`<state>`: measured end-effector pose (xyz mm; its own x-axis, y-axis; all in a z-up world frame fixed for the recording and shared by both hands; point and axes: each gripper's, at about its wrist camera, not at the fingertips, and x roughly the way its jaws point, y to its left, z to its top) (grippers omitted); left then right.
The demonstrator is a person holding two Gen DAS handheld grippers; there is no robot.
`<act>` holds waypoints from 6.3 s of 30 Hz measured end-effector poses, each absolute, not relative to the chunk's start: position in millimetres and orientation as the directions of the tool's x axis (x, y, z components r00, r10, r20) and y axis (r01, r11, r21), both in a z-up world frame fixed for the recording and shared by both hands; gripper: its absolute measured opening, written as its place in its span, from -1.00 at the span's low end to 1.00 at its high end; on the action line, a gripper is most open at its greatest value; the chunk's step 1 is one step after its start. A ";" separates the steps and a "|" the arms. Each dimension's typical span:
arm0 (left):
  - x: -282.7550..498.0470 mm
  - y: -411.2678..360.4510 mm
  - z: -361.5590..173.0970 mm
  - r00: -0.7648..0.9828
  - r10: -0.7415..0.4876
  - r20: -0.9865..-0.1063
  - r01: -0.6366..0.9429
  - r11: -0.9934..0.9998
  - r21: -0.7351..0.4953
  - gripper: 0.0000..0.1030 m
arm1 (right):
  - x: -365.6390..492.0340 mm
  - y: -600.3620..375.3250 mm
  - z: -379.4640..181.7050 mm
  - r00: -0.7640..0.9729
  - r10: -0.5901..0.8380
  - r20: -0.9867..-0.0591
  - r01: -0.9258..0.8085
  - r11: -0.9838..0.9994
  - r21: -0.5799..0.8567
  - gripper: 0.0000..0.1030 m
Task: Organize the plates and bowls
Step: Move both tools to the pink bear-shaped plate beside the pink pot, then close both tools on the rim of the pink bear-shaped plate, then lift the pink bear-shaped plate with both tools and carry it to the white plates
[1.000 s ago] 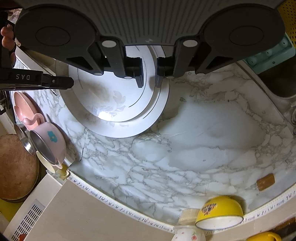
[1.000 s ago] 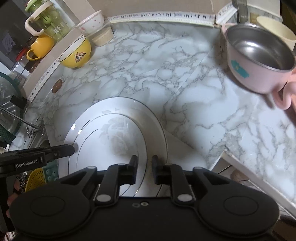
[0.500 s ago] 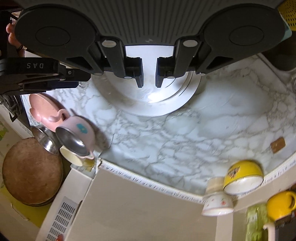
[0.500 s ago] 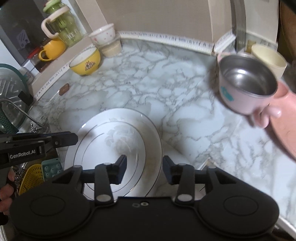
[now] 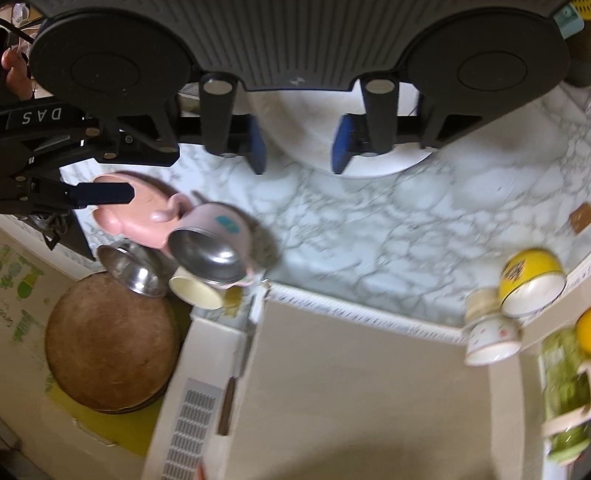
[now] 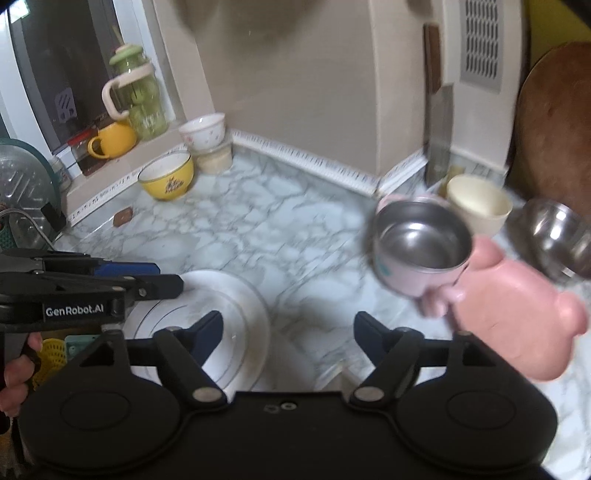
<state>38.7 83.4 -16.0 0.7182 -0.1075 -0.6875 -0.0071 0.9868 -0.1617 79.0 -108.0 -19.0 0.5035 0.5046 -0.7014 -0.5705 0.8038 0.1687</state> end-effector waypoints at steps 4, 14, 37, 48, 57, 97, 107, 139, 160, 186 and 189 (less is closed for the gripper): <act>44.8 57.1 -6.5 0.744 -0.110 -0.660 0.036 0.992 -0.124 0.20 | 82.1 -131.1 -10.2 0.545 0.495 -0.676 -0.556 0.818 0.151 0.75; 73.4 1.7 -4.1 0.760 -0.142 -0.634 0.076 0.989 -0.130 0.50 | 91.8 -189.8 -5.0 0.669 0.410 -0.620 -0.465 0.882 0.081 1.00; 150.3 -128.8 -61.7 0.716 -0.211 -0.666 0.169 0.977 -0.128 0.50 | 157.2 -324.7 -80.9 0.651 0.146 -0.745 -0.163 0.985 0.050 0.97; 167.8 -158.9 -85.0 0.705 -0.211 -0.677 0.201 0.975 -0.094 0.50 | 195.8 -345.3 -123.6 0.589 0.139 -0.797 -0.106 0.990 0.094 0.41; 169.9 -168.3 -83.2 0.712 -0.223 -0.666 0.212 0.972 -0.098 0.50 | 217.0 -348.8 -143.3 0.511 0.188 -0.839 -0.068 0.982 0.179 -0.26; 221.2 -188.1 -128.2 0.532 -0.211 -0.820 0.225 0.969 -0.103 -0.63 | 203.0 -411.1 -134.4 0.476 0.191 -0.859 -0.086 0.982 0.170 -0.55; 227.5 -179.2 -129.7 0.502 -0.271 -0.821 0.224 0.958 -0.179 -0.74 | 205.2 -412.4 -139.7 0.459 0.200 -0.866 -0.065 0.979 0.192 -0.77; 95.7 -54.8 -30.5 0.645 -0.242 -0.725 0.110 0.968 -0.225 -0.76 | 127.6 -304.8 -26.2 0.541 0.291 -0.789 -0.233 0.953 0.191 -0.78; 5.6 83.3 -21.7 0.684 -0.021 -0.729 -0.161 0.971 -0.179 -0.76 | 101.3 -146.8 -18.7 0.450 0.460 -0.766 -0.508 0.837 0.204 -0.78; -13.8 170.7 -74.3 0.575 0.105 -0.811 -0.376 0.915 -0.148 -0.76 | 109.9 -23.5 -75.8 0.304 0.493 -0.815 -0.653 0.731 0.199 -0.78; -9.8 170.9 -76.9 0.576 0.107 -0.811 -0.374 0.916 -0.144 -0.76 | 112.7 -21.5 -78.9 0.306 0.490 -0.816 -0.654 0.732 0.193 -0.78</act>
<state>-9.8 170.9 -76.9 0.5757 0.1073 -0.8106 -0.3738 0.9162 -0.1443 112.7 -21.5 -78.9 0.3063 0.4896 -0.8164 -0.6538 0.7316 0.1934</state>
